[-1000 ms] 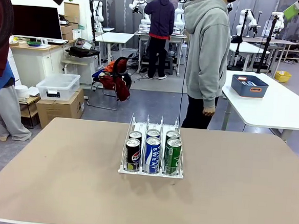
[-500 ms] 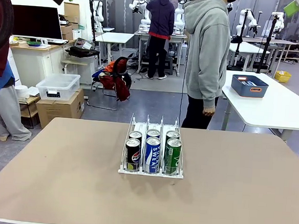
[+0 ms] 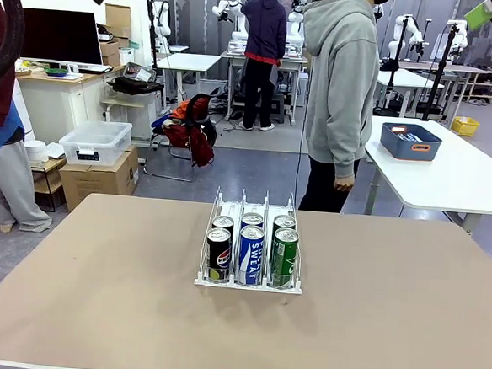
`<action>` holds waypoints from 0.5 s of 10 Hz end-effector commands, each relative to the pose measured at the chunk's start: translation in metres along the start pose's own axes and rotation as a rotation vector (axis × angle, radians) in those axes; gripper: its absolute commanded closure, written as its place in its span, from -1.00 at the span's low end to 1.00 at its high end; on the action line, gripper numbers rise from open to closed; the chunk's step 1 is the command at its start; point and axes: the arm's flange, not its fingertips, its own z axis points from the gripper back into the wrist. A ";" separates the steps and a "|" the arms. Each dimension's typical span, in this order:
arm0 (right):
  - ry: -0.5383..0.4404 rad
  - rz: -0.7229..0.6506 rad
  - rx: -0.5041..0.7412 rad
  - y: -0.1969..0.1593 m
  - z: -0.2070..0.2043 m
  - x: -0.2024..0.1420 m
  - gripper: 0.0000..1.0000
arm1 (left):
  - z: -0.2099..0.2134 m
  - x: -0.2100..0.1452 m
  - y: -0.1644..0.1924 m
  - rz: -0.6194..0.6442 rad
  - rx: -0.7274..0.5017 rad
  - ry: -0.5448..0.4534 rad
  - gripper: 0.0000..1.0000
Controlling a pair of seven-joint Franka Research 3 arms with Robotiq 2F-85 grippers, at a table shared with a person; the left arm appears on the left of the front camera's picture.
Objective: Fill the beverage cans into the dispenser.
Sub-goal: Pick up the Sprite handed by the human.
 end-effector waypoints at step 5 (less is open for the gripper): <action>0.001 0.002 0.000 0.000 0.000 0.000 -1.00 | -0.001 -0.003 0.002 0.005 -0.001 0.002 -1.00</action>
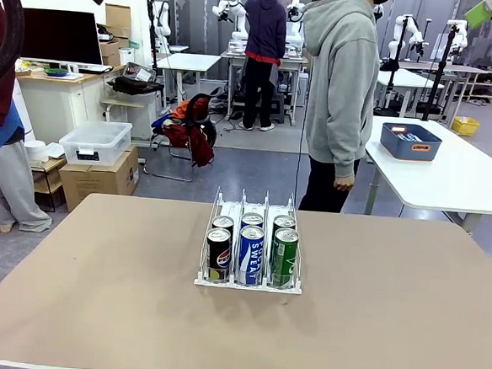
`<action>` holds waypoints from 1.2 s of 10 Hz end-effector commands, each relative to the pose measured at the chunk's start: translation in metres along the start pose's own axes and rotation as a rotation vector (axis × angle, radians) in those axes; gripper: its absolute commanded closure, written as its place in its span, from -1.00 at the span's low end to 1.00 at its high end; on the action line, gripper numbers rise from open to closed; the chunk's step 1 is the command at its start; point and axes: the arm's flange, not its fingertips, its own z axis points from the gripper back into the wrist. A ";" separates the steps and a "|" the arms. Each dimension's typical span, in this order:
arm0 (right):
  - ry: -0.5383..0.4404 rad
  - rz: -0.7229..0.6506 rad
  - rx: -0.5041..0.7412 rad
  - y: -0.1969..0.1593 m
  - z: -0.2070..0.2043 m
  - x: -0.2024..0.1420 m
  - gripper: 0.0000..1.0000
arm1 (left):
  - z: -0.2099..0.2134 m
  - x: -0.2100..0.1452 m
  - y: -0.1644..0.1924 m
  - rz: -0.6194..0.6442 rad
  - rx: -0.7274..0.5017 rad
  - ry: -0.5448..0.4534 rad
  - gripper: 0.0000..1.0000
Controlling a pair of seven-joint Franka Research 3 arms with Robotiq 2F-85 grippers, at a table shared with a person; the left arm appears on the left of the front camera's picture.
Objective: Fill the beverage cans into the dispenser.
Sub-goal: Pick up the Sprite handed by the human.
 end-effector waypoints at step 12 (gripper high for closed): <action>0.003 0.001 0.001 0.000 -0.001 -0.001 -1.00 | -0.001 -0.002 0.002 0.005 -0.001 0.002 -1.00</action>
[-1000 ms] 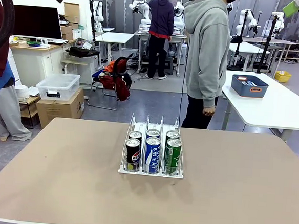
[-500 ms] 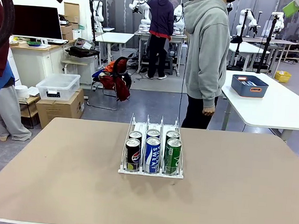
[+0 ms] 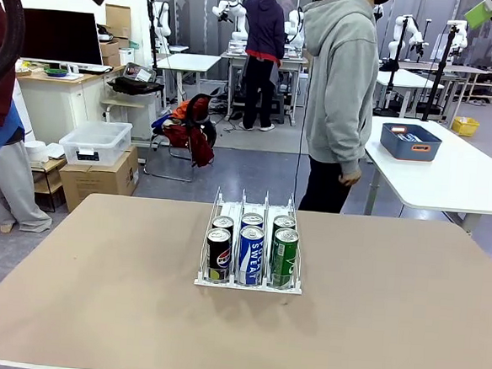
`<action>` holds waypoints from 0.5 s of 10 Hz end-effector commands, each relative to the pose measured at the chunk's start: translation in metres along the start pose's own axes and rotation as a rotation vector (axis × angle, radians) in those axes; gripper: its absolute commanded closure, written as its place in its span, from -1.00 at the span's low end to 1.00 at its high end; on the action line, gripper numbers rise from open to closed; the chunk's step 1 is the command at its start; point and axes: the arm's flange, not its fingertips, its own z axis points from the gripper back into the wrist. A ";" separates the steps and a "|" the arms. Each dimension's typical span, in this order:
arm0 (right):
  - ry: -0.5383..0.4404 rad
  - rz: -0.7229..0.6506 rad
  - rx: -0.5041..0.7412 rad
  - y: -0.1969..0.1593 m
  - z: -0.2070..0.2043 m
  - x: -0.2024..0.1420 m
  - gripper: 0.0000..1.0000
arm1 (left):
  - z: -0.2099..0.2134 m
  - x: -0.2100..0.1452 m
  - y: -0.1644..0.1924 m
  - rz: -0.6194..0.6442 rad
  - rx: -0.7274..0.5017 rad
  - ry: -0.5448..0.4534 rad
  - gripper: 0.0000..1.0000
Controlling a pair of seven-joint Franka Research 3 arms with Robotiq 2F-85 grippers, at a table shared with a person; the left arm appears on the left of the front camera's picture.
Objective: Fill the beverage cans into the dispenser.
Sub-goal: Pick up the Sprite handed by the human.
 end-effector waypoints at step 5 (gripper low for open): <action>0.003 0.001 0.001 0.000 -0.001 -0.001 -1.00 | -0.001 -0.002 0.002 0.005 -0.001 0.002 -1.00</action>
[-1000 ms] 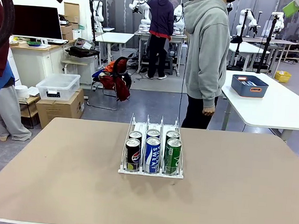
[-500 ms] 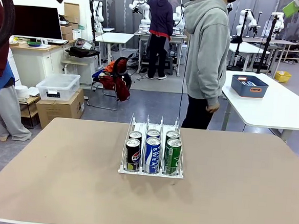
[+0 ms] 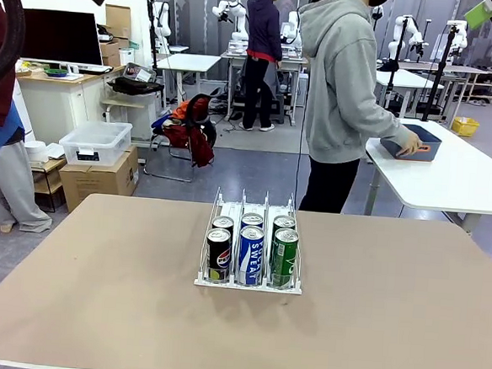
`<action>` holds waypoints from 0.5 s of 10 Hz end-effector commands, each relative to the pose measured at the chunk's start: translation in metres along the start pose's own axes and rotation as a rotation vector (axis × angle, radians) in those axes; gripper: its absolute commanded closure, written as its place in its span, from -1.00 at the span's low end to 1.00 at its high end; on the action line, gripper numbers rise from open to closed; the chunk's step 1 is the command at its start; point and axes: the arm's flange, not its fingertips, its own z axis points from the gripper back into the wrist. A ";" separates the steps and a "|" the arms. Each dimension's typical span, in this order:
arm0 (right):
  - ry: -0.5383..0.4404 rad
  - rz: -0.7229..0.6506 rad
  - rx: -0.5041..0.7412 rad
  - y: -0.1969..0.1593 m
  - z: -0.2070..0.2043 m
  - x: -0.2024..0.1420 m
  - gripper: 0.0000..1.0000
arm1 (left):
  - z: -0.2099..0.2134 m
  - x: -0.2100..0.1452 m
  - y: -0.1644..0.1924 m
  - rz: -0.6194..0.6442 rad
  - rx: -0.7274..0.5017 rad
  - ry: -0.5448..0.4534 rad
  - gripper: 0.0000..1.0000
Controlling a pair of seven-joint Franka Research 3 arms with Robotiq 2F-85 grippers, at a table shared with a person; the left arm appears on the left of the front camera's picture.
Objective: Fill the beverage cans into the dispenser.
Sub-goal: Pick up the Sprite handed by the human.
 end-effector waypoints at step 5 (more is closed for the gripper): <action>0.003 0.001 0.001 0.000 -0.001 -0.001 -1.00 | -0.001 -0.002 0.002 0.005 -0.001 0.002 -1.00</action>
